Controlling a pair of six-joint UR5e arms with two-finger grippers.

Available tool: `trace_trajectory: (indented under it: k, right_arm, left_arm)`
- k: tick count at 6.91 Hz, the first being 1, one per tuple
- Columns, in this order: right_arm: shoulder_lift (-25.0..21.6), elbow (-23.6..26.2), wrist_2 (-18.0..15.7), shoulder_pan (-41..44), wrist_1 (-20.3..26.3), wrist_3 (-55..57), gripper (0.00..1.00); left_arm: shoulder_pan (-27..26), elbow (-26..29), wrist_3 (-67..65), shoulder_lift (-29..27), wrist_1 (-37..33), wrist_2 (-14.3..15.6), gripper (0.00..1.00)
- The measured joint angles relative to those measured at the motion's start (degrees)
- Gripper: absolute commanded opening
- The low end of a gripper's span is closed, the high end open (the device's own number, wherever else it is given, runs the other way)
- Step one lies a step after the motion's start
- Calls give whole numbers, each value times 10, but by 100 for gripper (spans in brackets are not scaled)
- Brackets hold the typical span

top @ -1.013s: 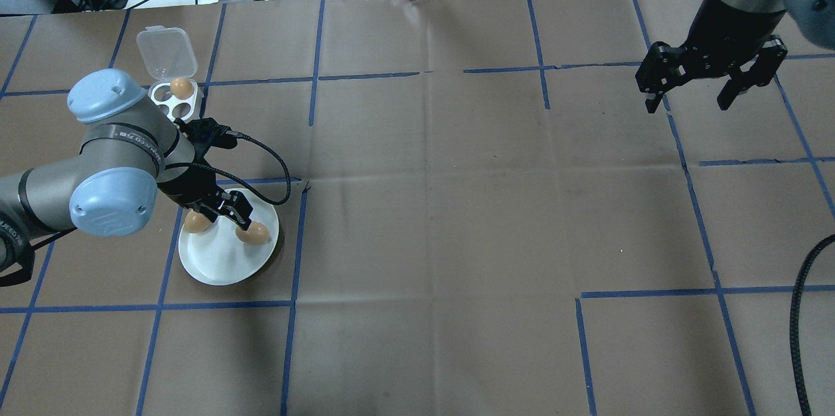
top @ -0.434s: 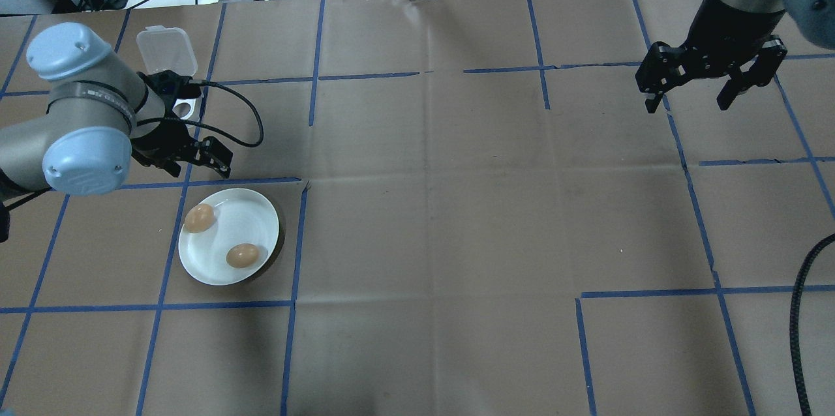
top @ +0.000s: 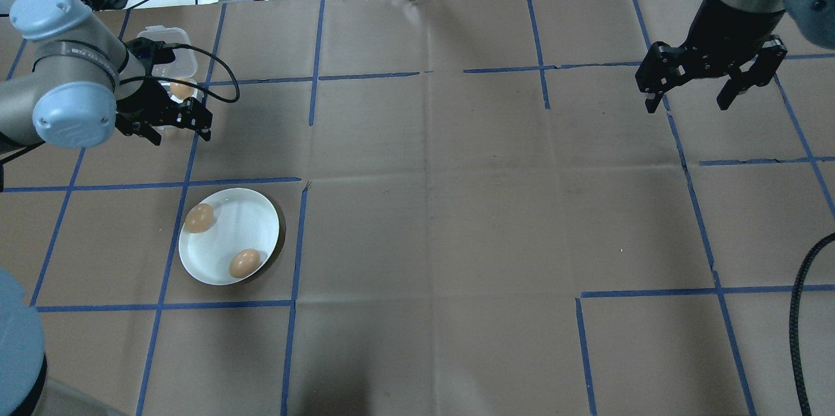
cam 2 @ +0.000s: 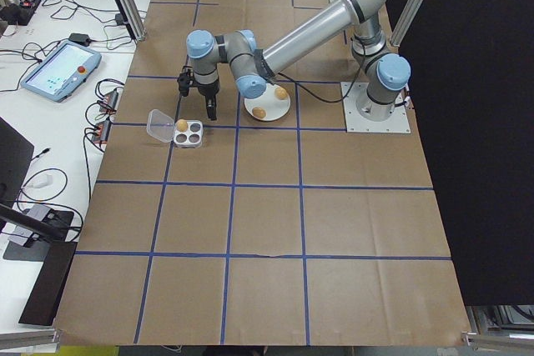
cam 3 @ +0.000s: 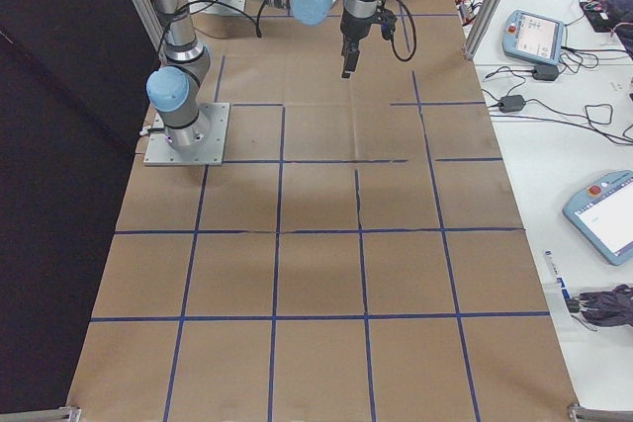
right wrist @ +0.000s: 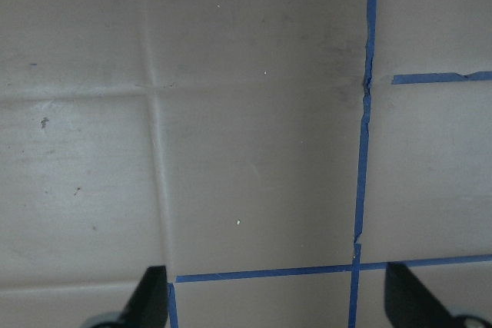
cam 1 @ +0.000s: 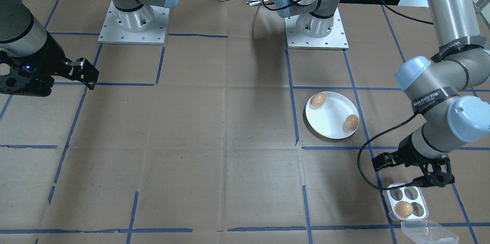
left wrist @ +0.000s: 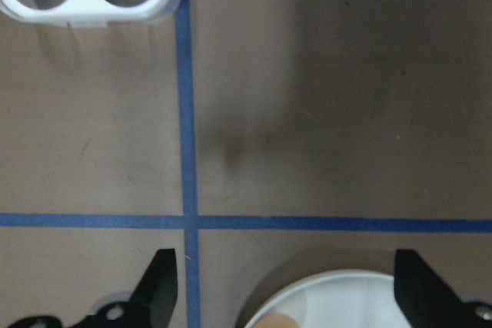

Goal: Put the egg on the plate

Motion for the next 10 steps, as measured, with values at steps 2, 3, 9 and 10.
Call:
trace_trajectory:
  k: [2, 3, 9, 10]
  right_arm:
    - [0, 0, 0, 0, 0, 0, 100]
    - [0, 0, 0, 0, 0, 0, 100]
    - [0, 0, 0, 0, 0, 0, 100]
    - [0, 0, 0, 0, 0, 0, 100]
  left_arm:
    - [0, 86, -8, -57, -33, 8, 99]
    - [0, 122, -9, -78, -51, 7, 99]
    - [1, 204, -7, -149, -69, -31, 94]
    - [1, 205, -7, -152, -69, -35, 90]
